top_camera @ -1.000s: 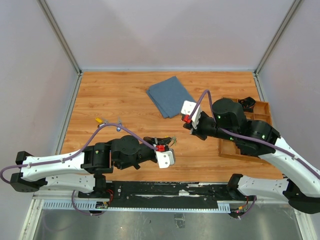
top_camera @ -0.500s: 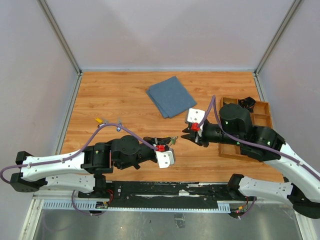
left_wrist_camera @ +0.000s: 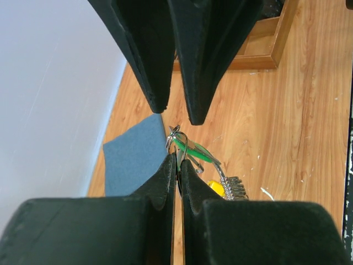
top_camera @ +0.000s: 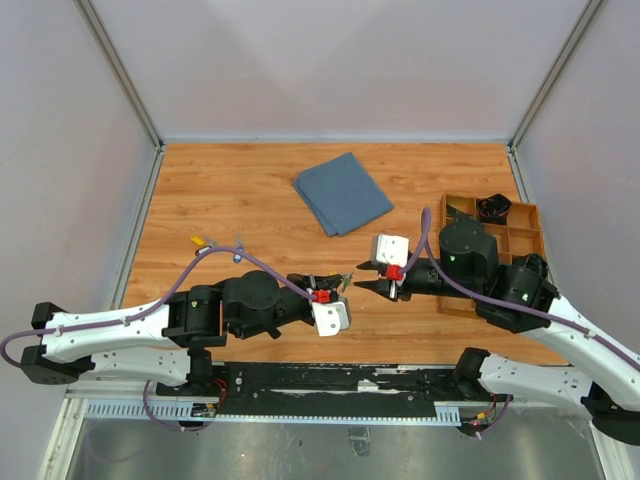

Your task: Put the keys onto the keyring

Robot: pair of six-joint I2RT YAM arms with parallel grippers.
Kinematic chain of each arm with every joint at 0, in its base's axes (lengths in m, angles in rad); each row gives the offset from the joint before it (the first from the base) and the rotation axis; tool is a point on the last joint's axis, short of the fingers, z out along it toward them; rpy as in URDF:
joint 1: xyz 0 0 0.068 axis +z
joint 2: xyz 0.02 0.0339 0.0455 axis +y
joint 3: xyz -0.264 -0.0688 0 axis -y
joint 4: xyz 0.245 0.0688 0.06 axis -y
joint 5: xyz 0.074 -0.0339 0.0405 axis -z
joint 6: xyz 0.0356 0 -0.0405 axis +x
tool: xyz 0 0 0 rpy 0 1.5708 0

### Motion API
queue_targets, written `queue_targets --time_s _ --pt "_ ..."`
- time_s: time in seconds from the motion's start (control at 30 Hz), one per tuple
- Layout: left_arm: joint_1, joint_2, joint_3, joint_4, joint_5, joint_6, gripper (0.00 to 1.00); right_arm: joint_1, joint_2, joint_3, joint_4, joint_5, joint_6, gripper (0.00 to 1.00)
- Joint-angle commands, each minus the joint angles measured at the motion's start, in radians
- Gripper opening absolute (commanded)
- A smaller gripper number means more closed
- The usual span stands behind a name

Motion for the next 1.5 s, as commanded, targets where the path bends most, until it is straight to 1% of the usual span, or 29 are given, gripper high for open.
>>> queue_targets --time_s 0.0,0.1,0.23,0.47,0.87,1.0,1.2,1.47 --pt "-0.001 -0.004 0.038 0.022 -0.002 0.0 0.0 -0.005 -0.062 -0.109 0.15 -0.039 -0.16 0.33" --pt "-0.001 -0.002 0.041 0.02 -0.003 0.001 0.01 -0.005 -0.103 -0.173 0.248 -0.029 -0.216 0.29" --pt "-0.001 -0.001 0.043 0.02 -0.003 0.001 0.01 -0.005 -0.092 -0.159 0.237 -0.017 -0.245 0.27" --pt "-0.001 0.003 0.045 0.019 -0.004 0.002 0.0 -0.004 -0.081 -0.172 0.278 -0.021 -0.253 0.23" --pt "-0.001 0.004 0.041 0.019 -0.004 0.004 0.0 0.001 -0.075 -0.161 0.259 -0.049 -0.26 0.14" --pt "-0.001 0.006 0.04 0.02 -0.002 0.005 0.01 0.001 -0.077 -0.157 0.25 -0.073 -0.266 0.07" --pt "-0.001 0.004 0.039 0.018 -0.002 0.005 0.0 0.002 -0.075 -0.144 0.234 -0.102 -0.274 0.01" --pt "-0.001 0.006 0.039 0.018 -0.004 0.006 0.0 0.002 -0.07 -0.096 0.177 -0.066 -0.293 0.0"
